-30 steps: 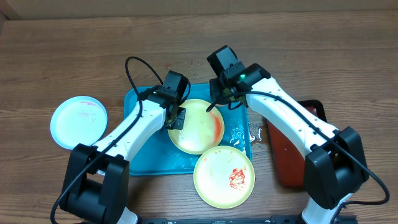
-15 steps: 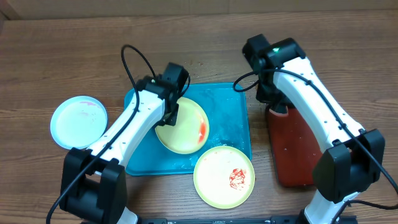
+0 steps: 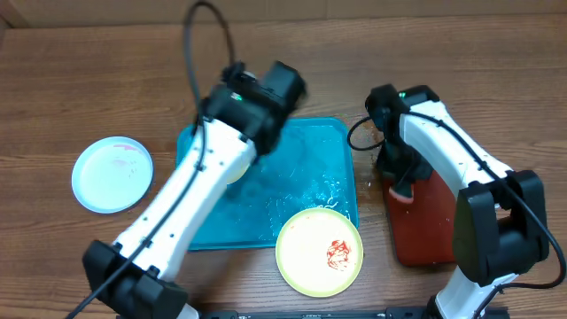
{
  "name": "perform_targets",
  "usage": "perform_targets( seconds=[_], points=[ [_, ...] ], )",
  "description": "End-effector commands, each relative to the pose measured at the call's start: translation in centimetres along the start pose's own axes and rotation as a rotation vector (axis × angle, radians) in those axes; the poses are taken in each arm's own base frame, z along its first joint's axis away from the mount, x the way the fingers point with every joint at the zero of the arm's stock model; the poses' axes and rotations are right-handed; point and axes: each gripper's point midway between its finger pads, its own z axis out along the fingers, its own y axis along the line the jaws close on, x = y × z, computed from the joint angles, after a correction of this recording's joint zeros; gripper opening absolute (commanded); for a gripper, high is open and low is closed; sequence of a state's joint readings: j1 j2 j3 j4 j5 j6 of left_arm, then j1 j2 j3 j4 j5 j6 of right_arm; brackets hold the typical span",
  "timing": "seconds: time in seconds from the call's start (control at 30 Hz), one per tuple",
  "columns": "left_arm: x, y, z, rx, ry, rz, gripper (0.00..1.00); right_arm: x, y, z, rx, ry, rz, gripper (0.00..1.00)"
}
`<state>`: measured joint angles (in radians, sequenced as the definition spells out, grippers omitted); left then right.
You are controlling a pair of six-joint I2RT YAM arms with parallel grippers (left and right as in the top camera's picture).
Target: Clean dirty plates on tray and stack at the side
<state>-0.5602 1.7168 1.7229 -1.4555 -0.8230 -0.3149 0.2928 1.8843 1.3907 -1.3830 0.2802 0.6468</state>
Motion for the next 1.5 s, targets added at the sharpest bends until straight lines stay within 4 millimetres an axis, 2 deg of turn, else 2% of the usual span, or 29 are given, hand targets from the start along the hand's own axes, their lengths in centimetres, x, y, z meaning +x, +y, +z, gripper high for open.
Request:
perform_targets(
  seconds=[0.0,0.07,0.13,0.33,0.57,0.63,0.77,0.87,1.07,1.23,1.33,1.37,1.47],
  points=[
    [-2.2,1.4,-4.8,-0.195,-0.199,0.095,0.04,0.9,-0.7,0.7,0.000,0.027,0.017,0.04],
    [-2.7,1.7,-6.5,-0.277,-0.261,0.145,0.04,0.9,-0.6,0.7,-0.004,0.029,0.017,0.04],
    [-2.9,1.6,-7.2,-0.301,-0.287,0.164,0.04,0.9,-0.5,0.7,-0.008,0.028,0.018,0.04],
    [-3.2,2.5,-7.6,-0.360,-0.303,0.173,0.04,0.8,-0.5,0.8,-0.011,0.025,0.019,0.04],
    [-3.1,2.2,-7.4,-0.335,-0.296,0.166,0.04,0.8,-0.4,0.7,-0.015,0.024,0.015,0.04],
    [-1.8,-0.6,-5.9,-0.135,-0.218,0.114,0.04,0.9,0.0,0.7,-0.036,0.032,-0.002,0.04],
    [0.0,-4.5,-3.3,0.182,-0.045,-0.042,0.04,0.9,0.4,0.7,-0.054,0.038,-0.011,0.04],
    [0.5,-5.1,-1.4,0.320,0.057,-0.134,0.04,0.9,0.4,0.7,-0.054,0.037,-0.010,0.04],
    [0.4,-3.8,2.0,0.578,0.217,-0.376,0.05,0.8,0.4,0.7,-0.058,0.033,-0.009,0.04],
    [1.1,-0.4,4.0,0.618,0.216,-0.533,0.05,0.8,0.4,0.7,-0.057,0.033,-0.009,0.04],
    [3.6,1.3,5.1,0.635,0.199,-0.629,0.05,0.8,0.4,0.7,-0.056,0.035,-0.010,0.04],
    [5.7,2.2,6.2,0.628,0.209,-0.700,0.05,0.9,0.3,0.7,-0.053,0.038,-0.010,0.04],
    [9.7,3.5,8.9,0.630,0.248,-0.859,0.05,0.9,0.3,0.7,-0.053,0.038,-0.011,0.04]
  ],
)
